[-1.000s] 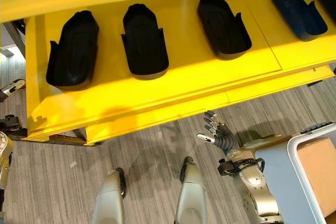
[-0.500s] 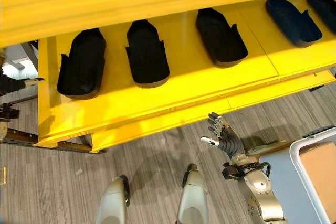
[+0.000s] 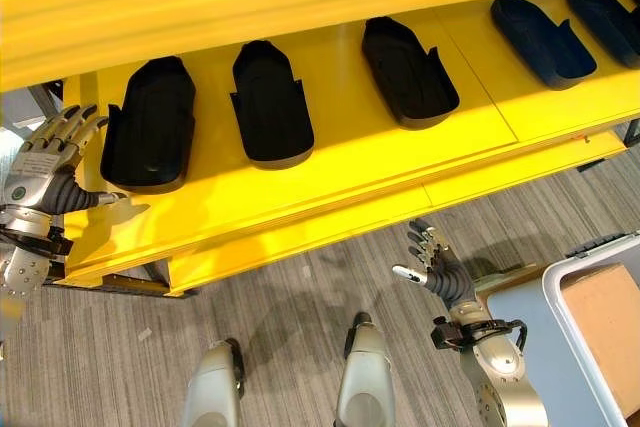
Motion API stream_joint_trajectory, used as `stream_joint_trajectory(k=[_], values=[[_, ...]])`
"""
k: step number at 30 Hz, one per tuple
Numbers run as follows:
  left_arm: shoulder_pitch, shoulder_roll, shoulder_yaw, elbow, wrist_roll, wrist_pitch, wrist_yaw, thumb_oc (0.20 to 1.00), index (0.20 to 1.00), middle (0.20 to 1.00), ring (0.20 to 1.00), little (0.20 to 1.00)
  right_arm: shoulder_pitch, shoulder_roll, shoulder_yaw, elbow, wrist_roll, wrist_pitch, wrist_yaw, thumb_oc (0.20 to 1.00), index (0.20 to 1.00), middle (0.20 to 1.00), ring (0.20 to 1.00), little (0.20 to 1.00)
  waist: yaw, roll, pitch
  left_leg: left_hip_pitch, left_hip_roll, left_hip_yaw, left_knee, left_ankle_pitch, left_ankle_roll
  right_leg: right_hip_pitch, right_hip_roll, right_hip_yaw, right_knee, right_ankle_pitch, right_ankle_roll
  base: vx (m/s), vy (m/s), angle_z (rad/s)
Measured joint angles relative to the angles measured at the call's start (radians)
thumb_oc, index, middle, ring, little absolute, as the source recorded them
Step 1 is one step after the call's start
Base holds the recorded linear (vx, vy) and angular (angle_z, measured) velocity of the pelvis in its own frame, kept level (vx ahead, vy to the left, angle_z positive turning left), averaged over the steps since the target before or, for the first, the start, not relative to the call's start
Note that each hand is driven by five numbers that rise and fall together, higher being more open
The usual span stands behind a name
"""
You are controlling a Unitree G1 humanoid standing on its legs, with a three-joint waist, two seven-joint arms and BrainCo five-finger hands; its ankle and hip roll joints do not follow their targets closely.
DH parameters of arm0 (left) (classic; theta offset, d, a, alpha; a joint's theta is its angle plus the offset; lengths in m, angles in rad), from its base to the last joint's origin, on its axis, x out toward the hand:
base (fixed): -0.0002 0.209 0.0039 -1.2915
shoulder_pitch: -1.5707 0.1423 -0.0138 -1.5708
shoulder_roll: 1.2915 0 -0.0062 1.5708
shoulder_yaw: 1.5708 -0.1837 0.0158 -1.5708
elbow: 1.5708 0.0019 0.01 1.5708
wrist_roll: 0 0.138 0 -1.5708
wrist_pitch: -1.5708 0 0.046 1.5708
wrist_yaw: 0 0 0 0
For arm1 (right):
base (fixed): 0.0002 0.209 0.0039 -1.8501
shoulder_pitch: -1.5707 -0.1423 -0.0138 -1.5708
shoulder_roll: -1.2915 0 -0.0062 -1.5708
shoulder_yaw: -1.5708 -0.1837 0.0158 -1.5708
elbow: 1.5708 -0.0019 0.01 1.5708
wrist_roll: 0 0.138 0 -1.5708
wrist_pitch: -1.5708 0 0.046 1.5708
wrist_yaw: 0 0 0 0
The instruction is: Move parts from the plastic box to the shelf.
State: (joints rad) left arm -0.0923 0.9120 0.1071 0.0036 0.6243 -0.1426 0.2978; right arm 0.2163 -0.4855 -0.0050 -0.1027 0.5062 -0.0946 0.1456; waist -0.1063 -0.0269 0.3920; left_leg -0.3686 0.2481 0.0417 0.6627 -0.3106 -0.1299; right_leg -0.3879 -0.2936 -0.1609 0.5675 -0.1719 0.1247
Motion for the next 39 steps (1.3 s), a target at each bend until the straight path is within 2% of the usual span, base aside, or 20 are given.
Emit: stream_joint_trajectory(k=[5, 7, 11, 13, 16, 22, 26, 28, 32, 39], values=[[-0.019, -0.039, -0.028, 0.025, 0.034, 0.004, -0.021, 1.000, 1.000, 1.000, 1.000, 1.000, -0.002, -0.001, -0.002, -0.011, -0.001, 0.000, -0.001, 1.000, 1.000, 1.000, 1.000, 1.000, -0.009, -0.008, 0.007, -0.001, 0.013, 0.006, -0.002, -0.003, -0.004, -0.011, 0.013, 0.005, -0.003, 0.007, -0.002, -0.01, 0.010, -0.07], [-0.096, -0.038, -0.103, 0.085, 0.035, 0.007, -0.042, 1.000, 1.000, 1.000, 1.000, 1.000, -0.018, -0.003, -0.006, -0.037, -0.001, 0.000, 0.000, 1.000, 1.000, 1.000, 1.000, 1.000, -0.014, -0.010, 0.007, -0.003, 0.013, 0.008, 0.004, -0.005, -0.004, -0.015, 0.013, 0.010, 0.000, 0.005, -0.006, -0.01, 0.009, -0.07], [-0.130, -0.039, -0.115, 0.122, 0.038, 0.011, -0.053, 1.000, 1.000, 1.000, 1.000, 1.000, -0.010, -0.005, -0.012, -0.041, -0.002, 0.000, 0.000, 1.000, 1.000, 1.000, 1.000, 1.000, -0.027, -0.011, 0.007, -0.008, 0.015, 0.015, 0.004, -0.006, -0.004, -0.026, 0.015, 0.015, 0.001, 0.007, -0.007, -0.01, 0.007, -0.04], [-0.187, -0.039, -0.169, 0.163, 0.057, 0.022, -0.057, 1.000, 1.000, 1.000, 1.000, 1.000, -0.016, -0.005, -0.015, -0.041, -0.002, 0.000, 0.000, 1.000, 1.000, 1.000, 1.000, 1.000, -0.021, -0.011, 0.005, -0.022, 0.015, 0.015, 0.013, -0.009, -0.004, -0.040, 0.014, 0.018, 0.008, 0.007, -0.007, 0.00, 0.000, 0.00], [-0.200, -0.039, -0.185, 0.185, 0.065, 0.028, -0.060, 1.000, 1.000, 1.000, 1.000, 1.000, -0.017, -0.005, -0.022, -0.048, -0.002, 0.000, -0.001, 1.000, 1.000, 1.000, 1.000, 1.000, -0.026, -0.012, 0.005, -0.032, 0.014, 0.022, 0.018, -0.010, -0.002, -0.055, 0.014, 0.028, 0.011, 0.013, 0.001, 0.01, 0.008, -0.06], [-0.205, -0.039, -0.187, 0.233, 0.061, 0.033, -0.083, 1.000, 1.000, 1.000, 1.000, 1.000, -0.012, -0.005, -0.026, -0.077, -0.002, 0.000, 0.000, 1.000, 1.000, 1.000, 1.000, 1.000, -0.041, -0.013, 0.004, -0.032, 0.014, 0.027, 0.024, -0.011, -0.002, -0.060, 0.015, 0.038, 0.013, 0.010, -0.006, 0.01, 0.006, -0.02], [-0.209, -0.039, -0.187, 0.284, 0.009, 0.053, -0.108, 1.000, 1.000, 1.000, 1.000, 1.000, 0.005, -0.005, -0.031, -0.078, -0.003, 0.001, 0.001, 1.000, 1.000, 1.000, 1.000, 1.000, -0.042, -0.014, 0.001, -0.036, 0.015, 0.030, 0.027, -0.012, -0.002, -0.066, 0.015, 0.040, 0.014, 0.011, -0.006, 0.05, 0.001, -0.03], [-0.215, -0.040, -0.187, 0.306, -0.030, 0.067, -0.131, 1.000, 1.000, 1.000, 1.000, 1.000, 0.018, -0.005, -0.032, -0.078, -0.005, 0.006, 0.007, 1.000, 1.000, 1.000, 1.000, 1.000, -0.040, -0.014, -0.021, -0.038, 0.020, 0.032, 0.030, -0.025, -0.006, -0.072, 0.022, 0.046, 0.014, 0.008, -0.006, 0.06, 0.006, -0.08], [-0.340, -0.042, -0.212, 0.439, -0.129, 0.093, -0.166, 1.000, 1.000, 1.000, 1.000, 1.000, 0.023, -0.005, -0.032, -0.078, -0.010, 0.017, 0.014, 1.000, 1.000, 1.000, 1.000, 1.000, -0.044, -0.018, -0.027, -0.041, 0.018, 0.034, 0.031, -0.027, -0.004, -0.077, 0.017, 0.044, 0.025, 0.008, -0.004, 0.00, -0.001, 0.00], [-0.366, -0.046, -0.230, 0.454, -0.221, 0.120, -0.213, 1.000, 1.000, 1.000, 1.000, 1.000, 0.031, -0.004, -0.031, -0.077, -0.019, 0.038, 0.041, 1.000, 1.000, 1.000, 1.000, 1.000, -0.052, -0.022, -0.033, -0.034, 0.013, 0.030, 0.029, -0.026, -0.007, -0.072, 0.014, 0.045, 0.037, -0.004, 0.003, -0.01, -0.003, 0.03]])
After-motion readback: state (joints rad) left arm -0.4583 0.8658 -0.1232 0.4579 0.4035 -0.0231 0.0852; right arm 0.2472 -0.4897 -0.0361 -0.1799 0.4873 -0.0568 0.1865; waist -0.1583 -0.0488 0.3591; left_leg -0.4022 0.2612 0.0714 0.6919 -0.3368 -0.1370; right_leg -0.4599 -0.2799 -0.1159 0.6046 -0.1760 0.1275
